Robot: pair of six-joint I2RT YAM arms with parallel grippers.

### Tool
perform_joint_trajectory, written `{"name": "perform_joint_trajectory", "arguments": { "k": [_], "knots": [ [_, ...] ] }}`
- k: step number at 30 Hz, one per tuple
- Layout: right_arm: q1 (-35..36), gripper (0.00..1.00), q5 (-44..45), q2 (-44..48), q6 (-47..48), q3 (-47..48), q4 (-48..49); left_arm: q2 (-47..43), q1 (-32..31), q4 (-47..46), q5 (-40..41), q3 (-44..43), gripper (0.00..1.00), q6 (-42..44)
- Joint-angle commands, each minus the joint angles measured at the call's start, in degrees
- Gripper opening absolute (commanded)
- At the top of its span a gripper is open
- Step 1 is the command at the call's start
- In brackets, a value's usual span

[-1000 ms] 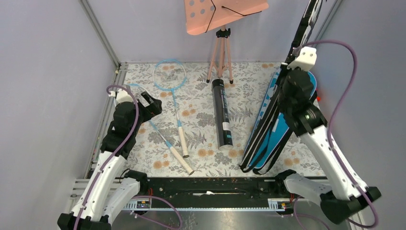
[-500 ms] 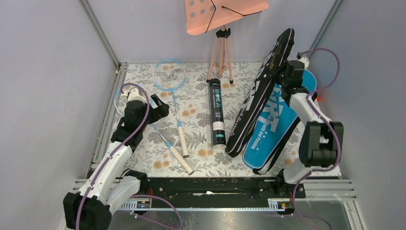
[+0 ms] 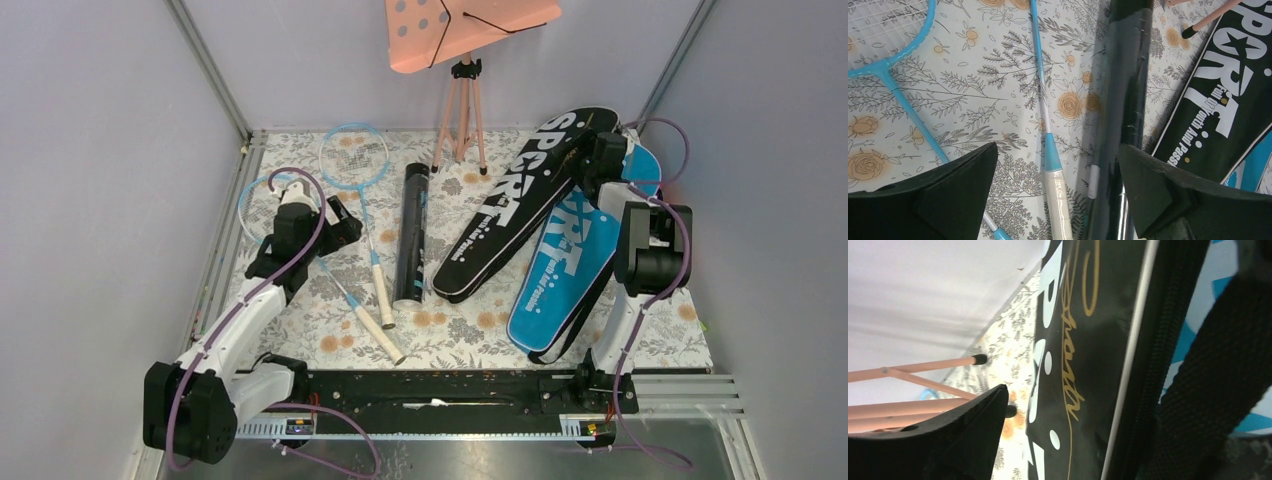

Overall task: Pack up the badminton gear
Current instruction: Place the racket bag at the center of the board.

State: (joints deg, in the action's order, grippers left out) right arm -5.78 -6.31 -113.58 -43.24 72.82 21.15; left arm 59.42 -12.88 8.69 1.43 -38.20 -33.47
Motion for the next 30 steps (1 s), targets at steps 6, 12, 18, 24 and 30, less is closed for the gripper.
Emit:
{"name": "perform_joint_trajectory", "arguments": {
  "k": [6, 12, 18, 24, 30],
  "knots": [
    [-2.72, 1.00, 17.16, 12.73, 14.76, 7.23, -25.82, 2.16, 0.14, -8.41, -5.53, 2.15, 0.99, -0.10],
    [-10.82, 1.00, 12.99, 16.79, 10.85, 0.66, -34.49, 5.08, 0.14, -12.63, -8.23, 3.30, 0.99, 0.95],
    [-15.81, 1.00, 9.50, 16.85, 12.48, -4.75, -38.52, 9.22, 0.14, -16.19, -12.77, 3.71, 0.99, 1.52],
    [-15.93, 1.00, 14.33, 14.19, 17.19, -6.77, -43.53, 9.81, 0.14, -17.58, -14.19, 4.30, 0.99, 1.57],
    [-15.93, 0.87, 7.26, 10.78, 19.29, -5.87, -45.58, 8.75, 0.14, -18.05, -13.92, 4.97, 0.99, 1.54]
  ]
}}
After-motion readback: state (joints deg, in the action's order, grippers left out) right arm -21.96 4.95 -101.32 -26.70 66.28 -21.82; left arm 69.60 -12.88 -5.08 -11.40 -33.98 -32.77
